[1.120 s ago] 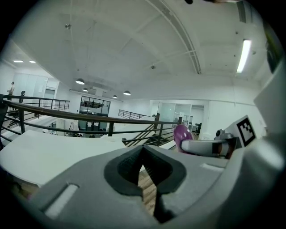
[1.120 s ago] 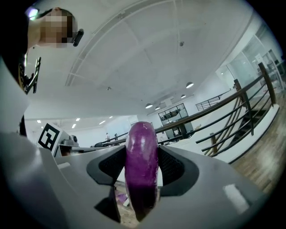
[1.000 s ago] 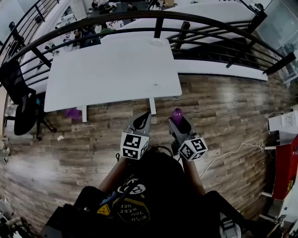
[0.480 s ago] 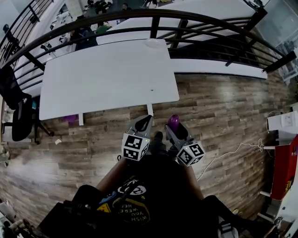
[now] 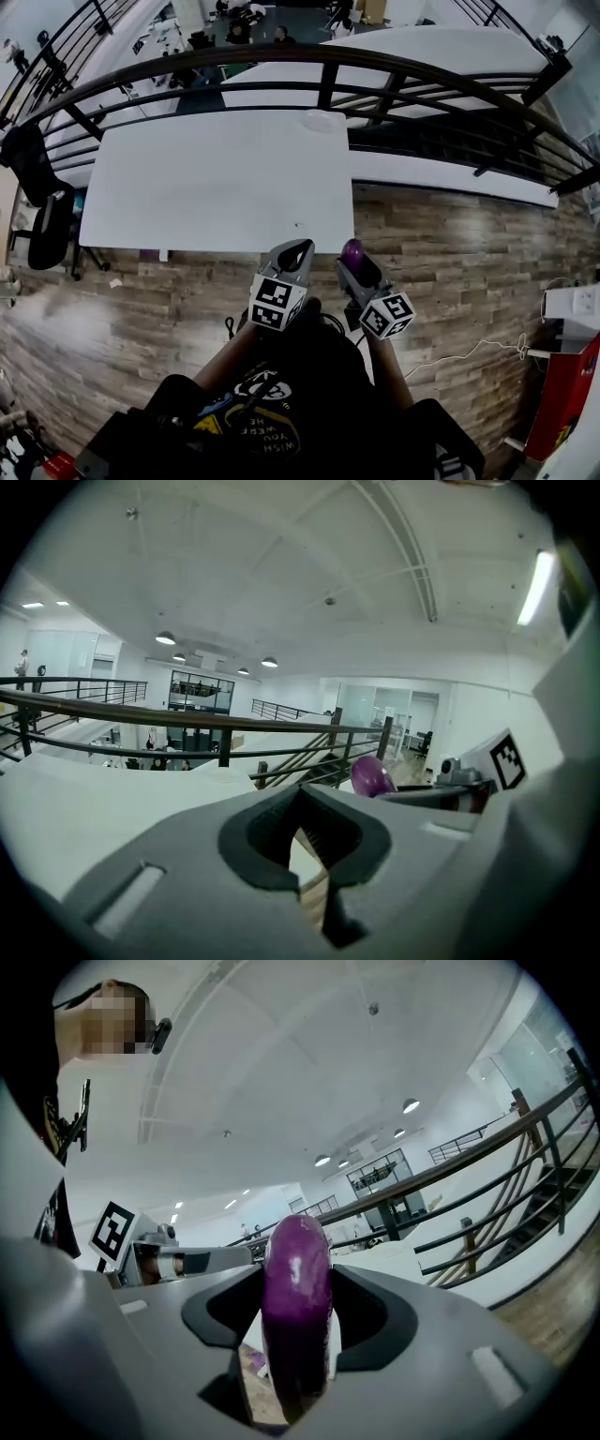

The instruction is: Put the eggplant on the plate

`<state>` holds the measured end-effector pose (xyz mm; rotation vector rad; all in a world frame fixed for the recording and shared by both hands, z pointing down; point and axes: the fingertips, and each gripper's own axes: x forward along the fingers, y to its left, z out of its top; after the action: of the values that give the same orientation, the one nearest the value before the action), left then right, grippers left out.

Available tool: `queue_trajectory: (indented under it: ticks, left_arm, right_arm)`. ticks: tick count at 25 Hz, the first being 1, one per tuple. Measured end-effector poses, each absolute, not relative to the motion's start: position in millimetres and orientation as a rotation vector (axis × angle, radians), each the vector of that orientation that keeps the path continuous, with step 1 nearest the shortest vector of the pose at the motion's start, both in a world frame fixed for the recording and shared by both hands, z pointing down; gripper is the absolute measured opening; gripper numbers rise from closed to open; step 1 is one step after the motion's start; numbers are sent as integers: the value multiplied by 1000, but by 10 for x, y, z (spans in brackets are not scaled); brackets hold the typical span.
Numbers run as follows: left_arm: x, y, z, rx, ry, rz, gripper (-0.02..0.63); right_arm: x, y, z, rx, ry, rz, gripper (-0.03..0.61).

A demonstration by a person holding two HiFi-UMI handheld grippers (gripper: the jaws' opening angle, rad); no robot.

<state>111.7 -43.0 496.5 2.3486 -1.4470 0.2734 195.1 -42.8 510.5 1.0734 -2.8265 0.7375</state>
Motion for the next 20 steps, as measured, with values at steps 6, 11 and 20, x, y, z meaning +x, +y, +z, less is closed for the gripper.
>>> queue_trajectory:
  ticks: [6,11,20]
  left_arm:
    - [835,-939,5183,2286,-1498,326,5]
    - [344,-1647,5198,2267,-1499,287,5]
    - [-170,-2580,5414,2321,-1379,301,5]
  right_arm:
    - [1669,-1049,5234,993,-2810,765,230]
    - [1226,-1664,5247,971,-2799,732,230]
    - [556,-2612,5527,942,-2723,601,230]
